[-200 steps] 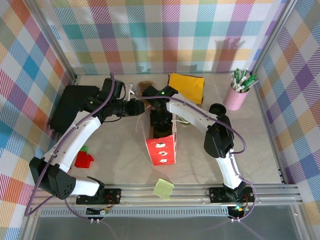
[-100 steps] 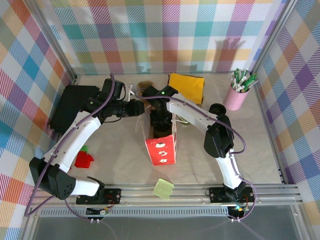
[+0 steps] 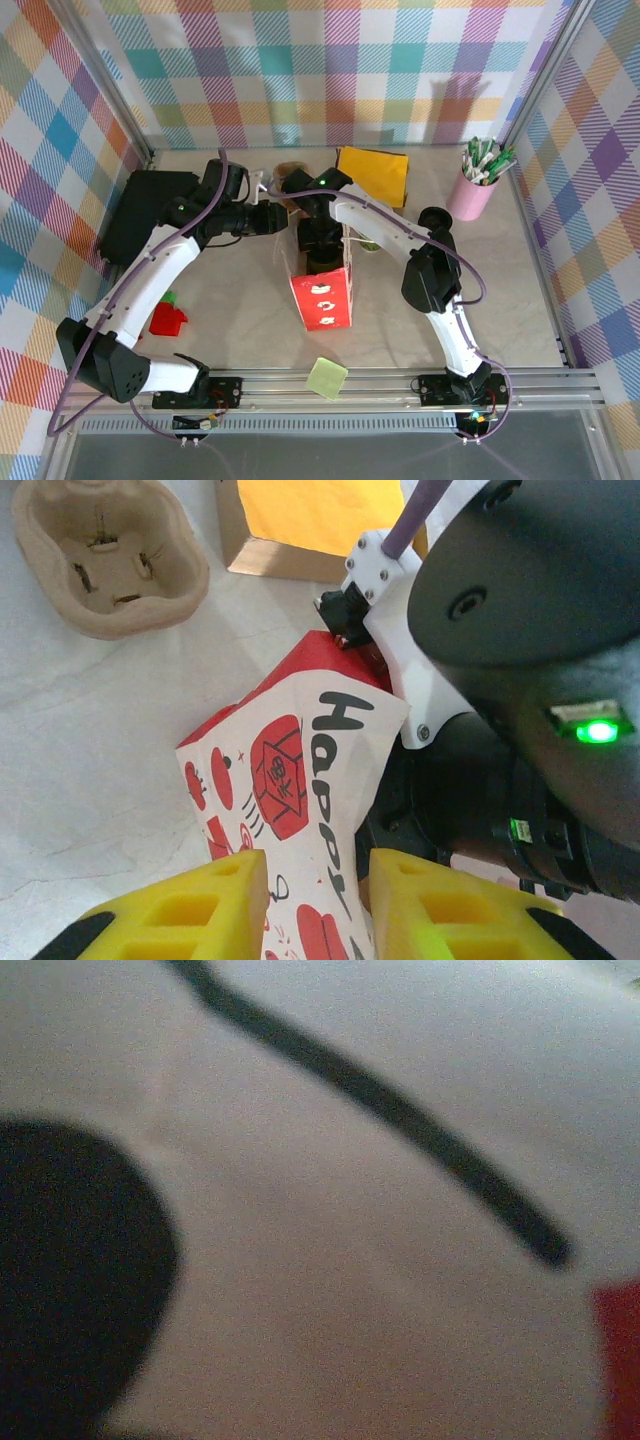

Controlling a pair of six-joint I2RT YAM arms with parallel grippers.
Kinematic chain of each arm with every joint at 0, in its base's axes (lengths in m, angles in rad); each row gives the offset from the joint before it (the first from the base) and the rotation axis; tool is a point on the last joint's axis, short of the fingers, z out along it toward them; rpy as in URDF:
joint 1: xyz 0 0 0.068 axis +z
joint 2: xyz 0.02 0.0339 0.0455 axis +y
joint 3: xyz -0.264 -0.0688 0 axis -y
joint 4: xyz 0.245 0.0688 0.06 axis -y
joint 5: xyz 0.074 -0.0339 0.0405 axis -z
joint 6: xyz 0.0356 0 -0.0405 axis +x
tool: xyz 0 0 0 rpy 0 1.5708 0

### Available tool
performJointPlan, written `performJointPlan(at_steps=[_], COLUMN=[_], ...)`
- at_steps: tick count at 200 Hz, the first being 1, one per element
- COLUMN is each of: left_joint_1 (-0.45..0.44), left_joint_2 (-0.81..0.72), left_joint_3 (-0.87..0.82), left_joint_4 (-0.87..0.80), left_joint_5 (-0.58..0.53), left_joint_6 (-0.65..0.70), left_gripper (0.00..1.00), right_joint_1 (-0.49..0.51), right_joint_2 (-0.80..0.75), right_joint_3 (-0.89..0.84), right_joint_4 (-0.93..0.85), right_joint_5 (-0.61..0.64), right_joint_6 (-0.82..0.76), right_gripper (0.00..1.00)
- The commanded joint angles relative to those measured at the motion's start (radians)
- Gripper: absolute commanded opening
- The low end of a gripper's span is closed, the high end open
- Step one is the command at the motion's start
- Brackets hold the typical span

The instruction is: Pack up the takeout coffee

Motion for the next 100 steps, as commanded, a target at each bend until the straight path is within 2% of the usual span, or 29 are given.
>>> performJointPlan(at_steps=[1,41,100], left_joint_1=[-0.021,-0.027,-0.032], left_joint_2=[-0.029,-0.034,-0.036], left_joint_3=[-0.009,-0.016,-0.016], left_joint_4=[-0.011,-0.009,-0.008], left_joint_5=[0.021,0.018,0.015], left_joint_6=[0.032,0.030,0.030], left_gripper=[0.32,0.32,0.32], right_joint_1=[0.008,0.008,0.009], right_joint_2=[0.030,0.015,0.002], right_joint_3=[0.037,0.070,0.104], right_joint_4=[-0.044,-0.058,-0.083], right_joint_5=[-0.031,-0.016,-0.005], right_joint_6=[-0.023,-0.022,-0.017], right_gripper=[0.73,0.79,0.83])
